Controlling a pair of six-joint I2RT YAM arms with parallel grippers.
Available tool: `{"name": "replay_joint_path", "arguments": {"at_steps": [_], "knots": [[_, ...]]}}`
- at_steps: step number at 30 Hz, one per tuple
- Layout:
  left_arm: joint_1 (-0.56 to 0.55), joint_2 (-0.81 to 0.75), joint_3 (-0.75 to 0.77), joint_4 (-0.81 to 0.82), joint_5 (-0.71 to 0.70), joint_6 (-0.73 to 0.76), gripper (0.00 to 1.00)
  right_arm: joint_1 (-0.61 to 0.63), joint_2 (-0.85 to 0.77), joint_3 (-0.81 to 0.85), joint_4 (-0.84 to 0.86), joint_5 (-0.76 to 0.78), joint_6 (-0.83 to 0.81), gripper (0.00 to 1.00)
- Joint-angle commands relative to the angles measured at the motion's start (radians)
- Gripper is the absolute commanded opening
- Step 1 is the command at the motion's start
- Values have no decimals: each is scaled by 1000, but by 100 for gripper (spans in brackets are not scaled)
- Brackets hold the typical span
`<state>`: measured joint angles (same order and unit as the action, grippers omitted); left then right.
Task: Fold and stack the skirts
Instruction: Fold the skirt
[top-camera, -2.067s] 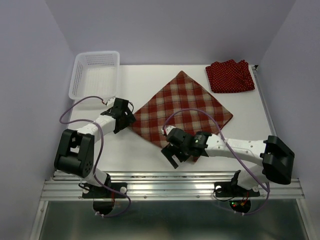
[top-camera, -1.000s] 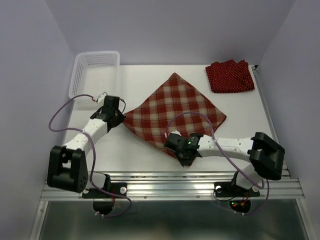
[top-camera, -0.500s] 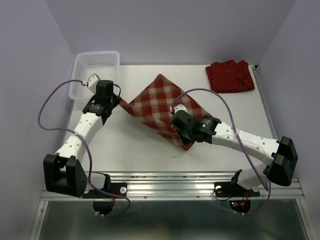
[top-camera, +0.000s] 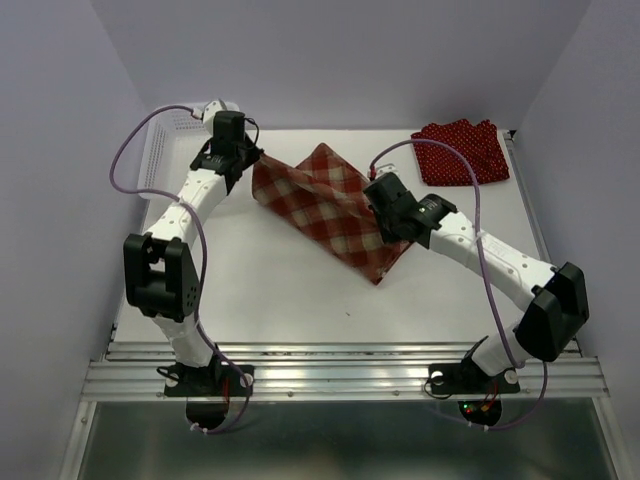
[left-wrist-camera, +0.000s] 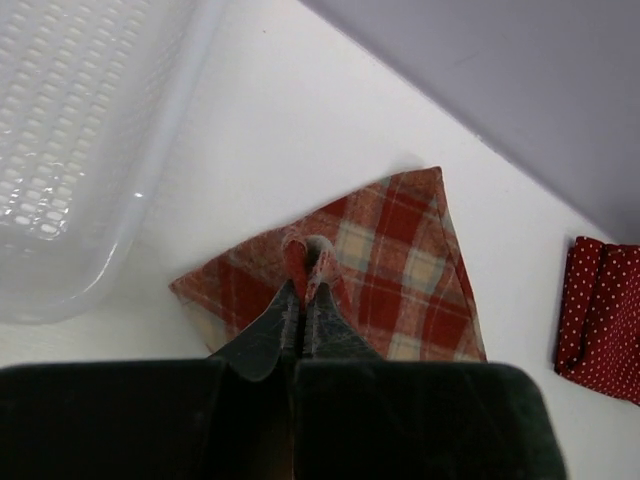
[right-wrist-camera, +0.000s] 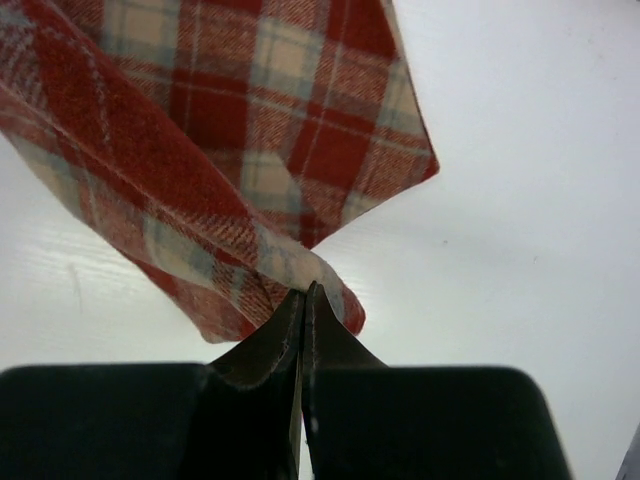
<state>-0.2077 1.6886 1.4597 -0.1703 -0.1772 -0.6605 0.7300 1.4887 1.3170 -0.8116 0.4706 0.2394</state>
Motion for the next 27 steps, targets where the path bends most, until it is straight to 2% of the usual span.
{"name": "replay_joint_path", "arguments": {"at_steps": [1,10,20,26,27], "knots": [[-1,88,174,63,2,70,0,-79,31,67,29,5,-78,1],[-18,353,451,43,80,96,0,-202,194,140,91,-125,-137,1],[-55,628,738,-1,94,108,0,-300,375,245,95,-225,-141,0],[-61,733,809,63,116,85,0,-333,452,278,95,-208,-130,1],[-62,758,820,69,120,81,3,-333,461,284,95,-195,-124,4]]}}
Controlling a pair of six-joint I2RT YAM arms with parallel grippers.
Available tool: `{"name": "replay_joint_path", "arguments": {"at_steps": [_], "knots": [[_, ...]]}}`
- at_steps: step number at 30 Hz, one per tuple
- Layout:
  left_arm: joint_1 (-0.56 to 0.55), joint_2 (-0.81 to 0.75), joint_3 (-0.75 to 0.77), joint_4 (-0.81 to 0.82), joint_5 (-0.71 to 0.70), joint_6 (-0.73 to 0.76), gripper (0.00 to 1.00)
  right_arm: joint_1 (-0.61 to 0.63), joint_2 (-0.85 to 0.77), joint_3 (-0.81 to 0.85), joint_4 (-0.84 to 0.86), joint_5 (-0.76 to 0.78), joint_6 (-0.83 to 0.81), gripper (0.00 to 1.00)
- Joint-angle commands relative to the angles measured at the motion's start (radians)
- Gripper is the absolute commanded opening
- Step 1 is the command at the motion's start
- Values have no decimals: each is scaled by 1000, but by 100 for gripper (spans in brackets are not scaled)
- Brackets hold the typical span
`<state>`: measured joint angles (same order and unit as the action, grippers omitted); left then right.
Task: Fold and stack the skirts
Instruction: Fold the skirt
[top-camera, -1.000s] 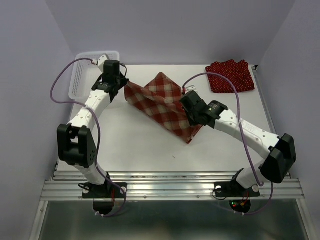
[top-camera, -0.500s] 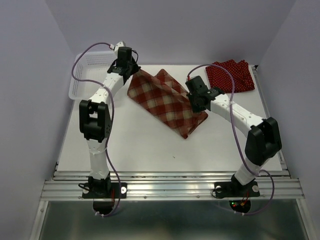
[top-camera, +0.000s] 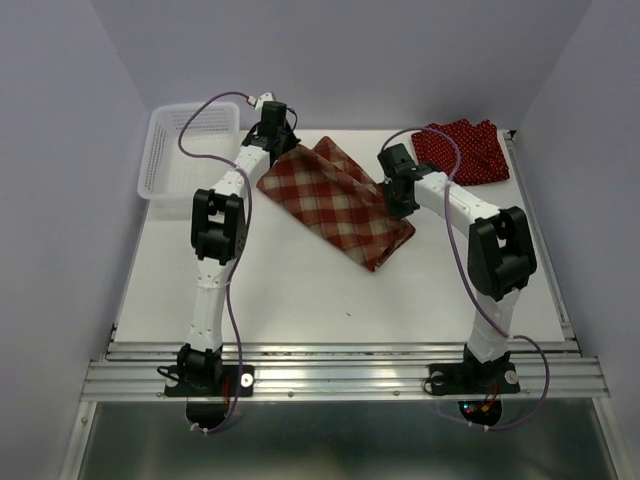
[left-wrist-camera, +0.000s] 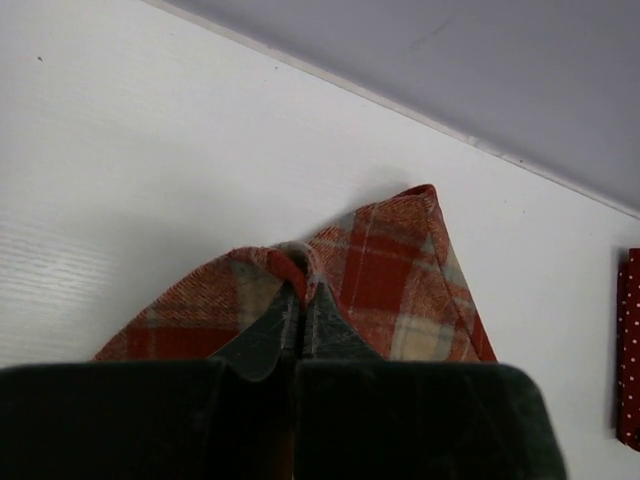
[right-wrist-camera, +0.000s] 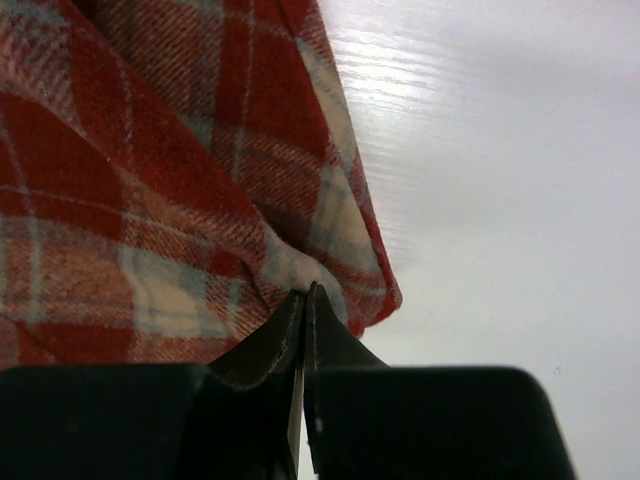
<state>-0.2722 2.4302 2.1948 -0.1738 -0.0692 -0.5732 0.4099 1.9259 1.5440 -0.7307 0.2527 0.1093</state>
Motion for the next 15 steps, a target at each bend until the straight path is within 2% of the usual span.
{"name": "replay_joint_path", "arguments": {"at_steps": [1,2,3,4,5,6,7,8,12,13,14,15], "knots": [[1,29,95,79,14,-8,7,-22,44,74,14,51,24,5],[-1,38,115,88,16,-14,14,-22,53,83,14,89,29,6],[-2,55,126,89,16,-17,25,-31,59,94,13,108,33,17],[-2,59,135,89,19,-17,40,-31,67,108,14,131,46,22],[-2,62,146,99,32,-17,65,-31,76,134,14,164,50,25],[-2,58,148,103,42,-13,85,-31,79,148,8,177,53,39],[-5,52,148,108,51,-10,99,-31,79,160,5,183,56,46],[-10,44,145,109,51,-2,99,-31,73,178,-2,177,61,50],[-35,-37,82,117,31,74,99,-31,30,174,-10,102,58,75],[-41,-55,82,117,26,87,99,-31,16,163,-9,74,56,91],[-44,-72,39,117,16,96,99,-31,2,150,7,9,53,100],[-48,-106,14,119,9,105,99,-31,-28,107,22,-30,52,100]]}}
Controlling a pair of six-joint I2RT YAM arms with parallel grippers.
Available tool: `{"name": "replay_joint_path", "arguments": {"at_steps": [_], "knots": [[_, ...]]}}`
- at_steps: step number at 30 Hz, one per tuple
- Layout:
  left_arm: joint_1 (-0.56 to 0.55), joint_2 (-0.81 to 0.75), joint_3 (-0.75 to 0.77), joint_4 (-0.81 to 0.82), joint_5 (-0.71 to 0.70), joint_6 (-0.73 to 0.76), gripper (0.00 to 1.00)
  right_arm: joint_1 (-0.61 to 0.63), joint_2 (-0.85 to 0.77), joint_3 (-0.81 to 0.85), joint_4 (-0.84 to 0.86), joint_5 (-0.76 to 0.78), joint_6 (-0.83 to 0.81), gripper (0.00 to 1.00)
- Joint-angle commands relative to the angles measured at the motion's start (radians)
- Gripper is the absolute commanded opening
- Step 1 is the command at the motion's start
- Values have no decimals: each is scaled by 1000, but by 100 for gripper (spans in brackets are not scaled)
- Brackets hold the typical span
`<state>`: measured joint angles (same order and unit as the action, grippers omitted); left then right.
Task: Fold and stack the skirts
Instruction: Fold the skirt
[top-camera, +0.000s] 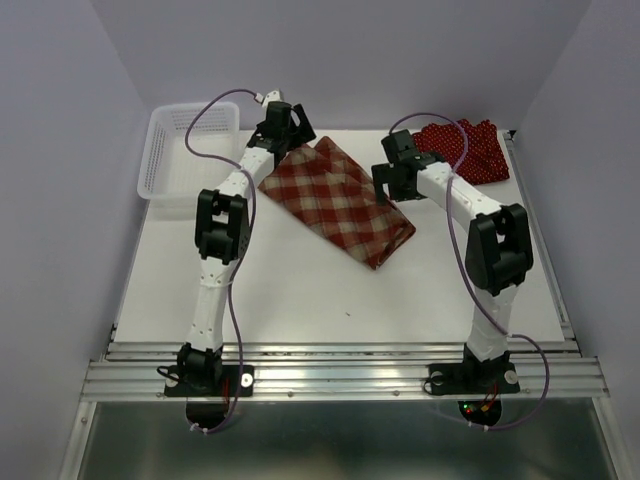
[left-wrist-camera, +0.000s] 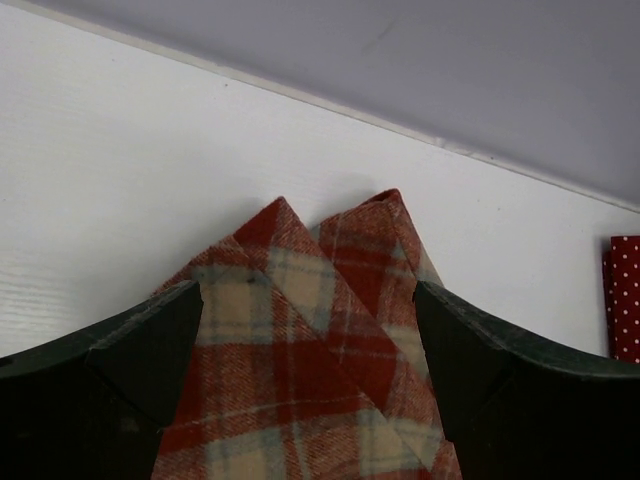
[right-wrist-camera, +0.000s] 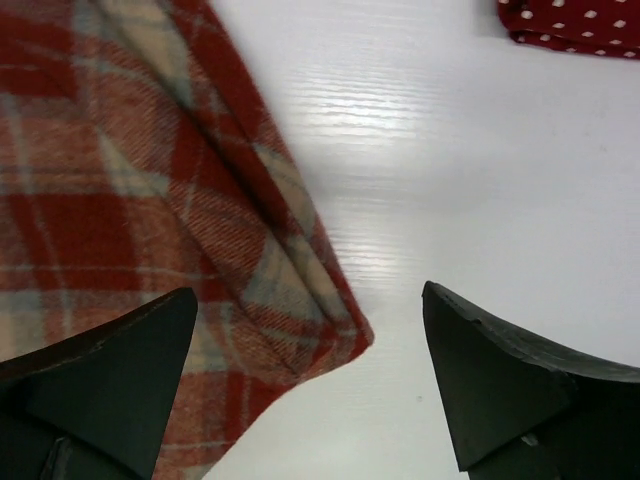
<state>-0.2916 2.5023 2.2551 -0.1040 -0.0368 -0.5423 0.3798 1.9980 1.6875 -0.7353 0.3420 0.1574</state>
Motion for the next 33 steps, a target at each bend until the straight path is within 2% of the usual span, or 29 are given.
{"name": "replay_joint_path", "arguments": {"at_steps": [1,2,6,8,11,15,19,25,33], "knots": [[-32,-193,-69,47,-29,82,99,-1,-117,-66,49,-165,4,100],[-32,-221,-112,40,-38,94,99,-1,-134,-92,94,-243,8,100],[-32,-275,-212,-3,-43,122,99,17,-189,-199,180,-383,25,100],[-35,-289,-293,32,-11,137,99,30,-199,-244,212,-409,21,100],[-35,-263,-321,24,69,143,99,39,-150,-255,273,-509,30,100],[-35,-200,-316,-51,104,139,99,62,-65,-258,295,-502,47,100],[-35,-217,-417,-62,133,125,99,82,-36,-325,310,-489,64,100],[-34,-333,-687,-65,187,120,99,105,-143,-539,344,-479,97,100],[-44,-678,-1274,7,204,39,99,125,-428,-824,266,-509,172,100]]}}
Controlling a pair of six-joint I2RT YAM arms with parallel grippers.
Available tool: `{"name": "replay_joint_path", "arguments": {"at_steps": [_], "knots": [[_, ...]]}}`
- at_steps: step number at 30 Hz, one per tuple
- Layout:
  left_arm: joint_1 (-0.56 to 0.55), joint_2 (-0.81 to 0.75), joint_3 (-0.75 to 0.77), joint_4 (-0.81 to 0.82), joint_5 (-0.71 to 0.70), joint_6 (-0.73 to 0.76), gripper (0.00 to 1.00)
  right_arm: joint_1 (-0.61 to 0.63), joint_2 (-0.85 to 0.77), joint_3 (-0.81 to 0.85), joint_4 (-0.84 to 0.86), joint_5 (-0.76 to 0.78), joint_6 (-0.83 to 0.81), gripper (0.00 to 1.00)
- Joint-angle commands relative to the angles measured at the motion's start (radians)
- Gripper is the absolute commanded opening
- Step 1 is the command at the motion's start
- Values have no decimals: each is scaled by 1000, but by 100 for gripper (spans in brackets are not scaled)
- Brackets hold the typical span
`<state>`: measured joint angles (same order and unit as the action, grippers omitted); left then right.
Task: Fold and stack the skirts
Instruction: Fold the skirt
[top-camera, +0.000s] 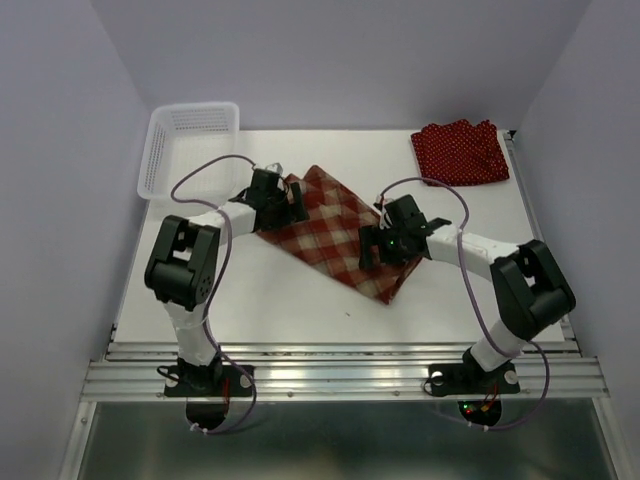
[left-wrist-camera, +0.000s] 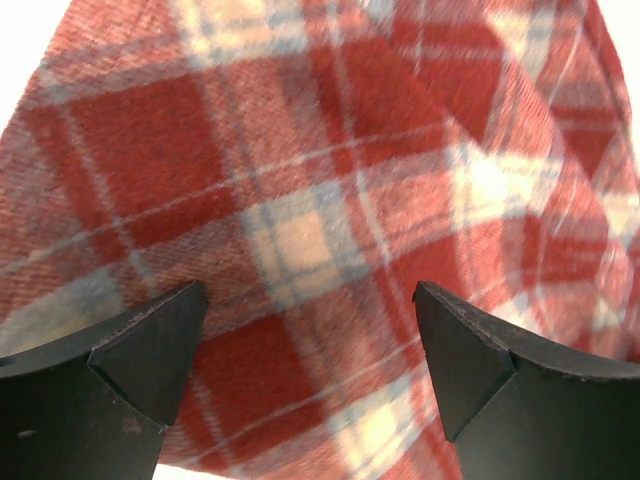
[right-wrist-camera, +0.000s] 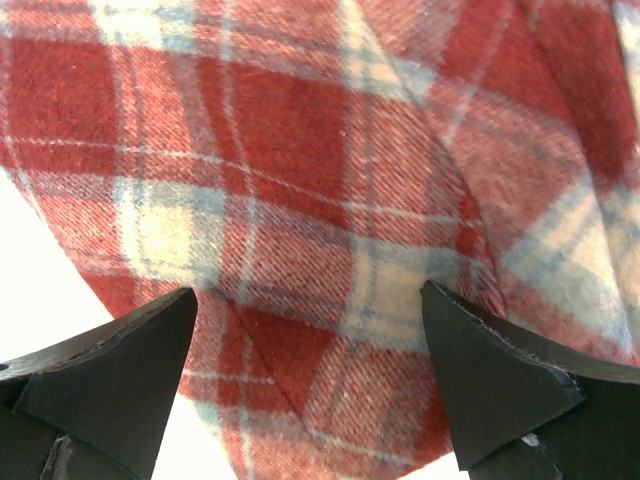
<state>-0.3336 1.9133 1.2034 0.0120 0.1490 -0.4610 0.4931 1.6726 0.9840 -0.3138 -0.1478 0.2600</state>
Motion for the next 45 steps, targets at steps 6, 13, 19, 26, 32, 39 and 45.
{"name": "replay_joint_path", "arguments": {"at_steps": [6,13,19,26,32,39,45], "knots": [[-71,-385,-335,-225,-64,-111,99,21,-315,-116,-286,-33,91,100],[-53,-427,-111,-267,-296,-102,99,21,-456,-45,-323,138,189,100],[5,-229,77,-297,-344,-64,99,21,-406,-15,-318,347,266,100],[11,-76,194,-218,-315,-18,96,3,-335,-15,-314,428,317,100],[36,36,269,-254,-372,-11,91,2,-274,-15,-277,380,340,100],[38,81,229,-176,-282,-4,74,2,-234,-15,-260,369,358,95],[41,99,229,-170,-226,5,18,2,-221,-22,-252,405,380,84]]}}
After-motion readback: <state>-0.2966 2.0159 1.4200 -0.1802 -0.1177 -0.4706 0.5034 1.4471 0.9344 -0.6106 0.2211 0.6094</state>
